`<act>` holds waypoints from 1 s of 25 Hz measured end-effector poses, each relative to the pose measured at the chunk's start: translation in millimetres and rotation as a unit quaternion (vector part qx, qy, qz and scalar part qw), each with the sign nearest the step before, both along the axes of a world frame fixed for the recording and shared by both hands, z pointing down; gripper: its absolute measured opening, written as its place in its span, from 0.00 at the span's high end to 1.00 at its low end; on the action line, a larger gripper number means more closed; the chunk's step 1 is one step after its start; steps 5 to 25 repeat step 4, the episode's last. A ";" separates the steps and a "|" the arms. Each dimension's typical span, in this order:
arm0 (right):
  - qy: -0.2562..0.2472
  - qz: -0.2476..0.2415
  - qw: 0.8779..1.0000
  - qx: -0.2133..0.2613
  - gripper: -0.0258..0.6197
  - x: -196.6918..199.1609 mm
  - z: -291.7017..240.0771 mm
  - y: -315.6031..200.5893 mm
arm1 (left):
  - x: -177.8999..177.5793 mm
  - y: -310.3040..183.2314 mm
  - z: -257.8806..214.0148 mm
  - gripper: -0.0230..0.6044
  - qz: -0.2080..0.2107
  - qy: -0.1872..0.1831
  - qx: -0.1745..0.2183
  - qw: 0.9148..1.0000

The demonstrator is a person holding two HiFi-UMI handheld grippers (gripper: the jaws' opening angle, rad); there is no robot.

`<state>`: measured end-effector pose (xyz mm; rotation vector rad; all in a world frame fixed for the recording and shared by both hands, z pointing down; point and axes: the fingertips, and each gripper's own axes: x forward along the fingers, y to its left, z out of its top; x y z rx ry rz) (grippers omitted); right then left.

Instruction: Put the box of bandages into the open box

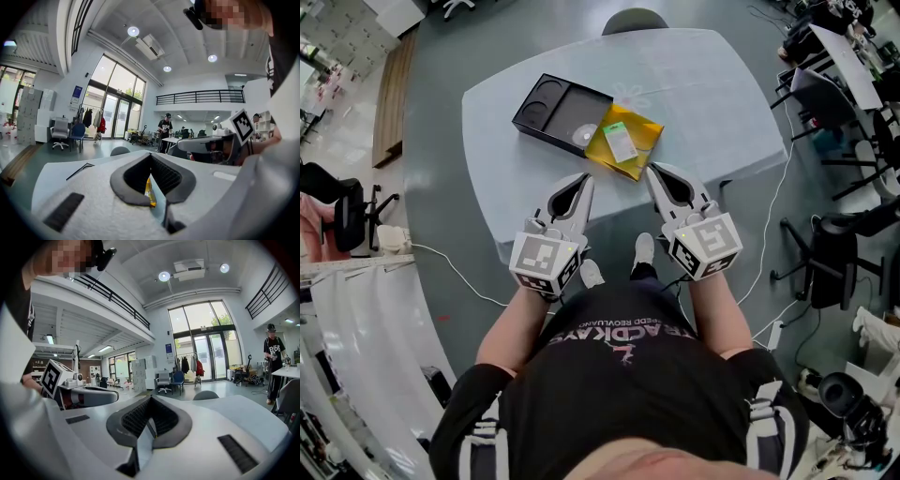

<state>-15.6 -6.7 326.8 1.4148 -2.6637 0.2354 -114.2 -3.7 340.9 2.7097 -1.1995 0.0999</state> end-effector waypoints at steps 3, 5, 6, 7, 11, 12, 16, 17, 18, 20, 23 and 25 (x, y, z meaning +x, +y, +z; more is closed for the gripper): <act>0.001 0.001 1.000 0.001 0.94 0.9 -2.0 0.6 | 1.1 0.7 -2.0 0.94 0.002 0.000 0.001 1.000; 0.001 0.001 1.000 0.002 0.94 1.3 -2.8 0.6 | 1.6 0.8 -2.9 0.94 0.002 0.000 0.002 1.000; 0.001 0.001 1.000 0.002 0.94 1.3 -2.8 0.6 | 1.6 0.8 -2.9 0.94 0.002 0.000 0.002 1.000; 0.001 0.001 1.000 0.002 0.94 1.3 -2.8 0.6 | 1.6 0.8 -2.9 0.94 0.002 0.000 0.002 1.000; 0.001 0.001 1.000 0.002 0.94 1.3 -2.8 0.6 | 1.6 0.8 -2.9 0.94 0.002 0.000 0.002 1.000; 0.001 0.001 1.000 0.002 0.94 1.3 -2.8 0.6 | 1.6 0.8 -2.9 0.94 0.002 0.000 0.002 1.000; 0.001 0.001 1.000 0.002 0.94 1.3 -2.8 0.6 | 1.6 0.8 -2.9 0.94 0.002 0.000 0.002 1.000; 0.001 0.001 1.000 0.002 0.94 1.3 -2.8 0.6 | 1.6 0.8 -2.9 0.94 0.002 0.000 0.002 1.000; 0.001 0.001 1.000 0.002 0.94 1.3 -2.8 0.6 | 1.6 0.8 -2.9 0.94 0.002 0.000 0.002 1.000; 0.001 0.001 1.000 0.002 0.94 1.3 -2.8 0.6 | 1.6 0.8 -2.9 0.94 0.002 0.000 0.002 1.000; 0.001 0.001 1.000 0.002 0.94 1.3 -2.8 0.6 | 1.6 0.8 -2.9 0.94 0.002 0.000 0.002 1.000; 0.001 0.001 1.000 0.002 0.94 1.3 -2.8 0.6 | 1.6 0.8 -2.9 0.94 0.002 0.000 0.002 1.000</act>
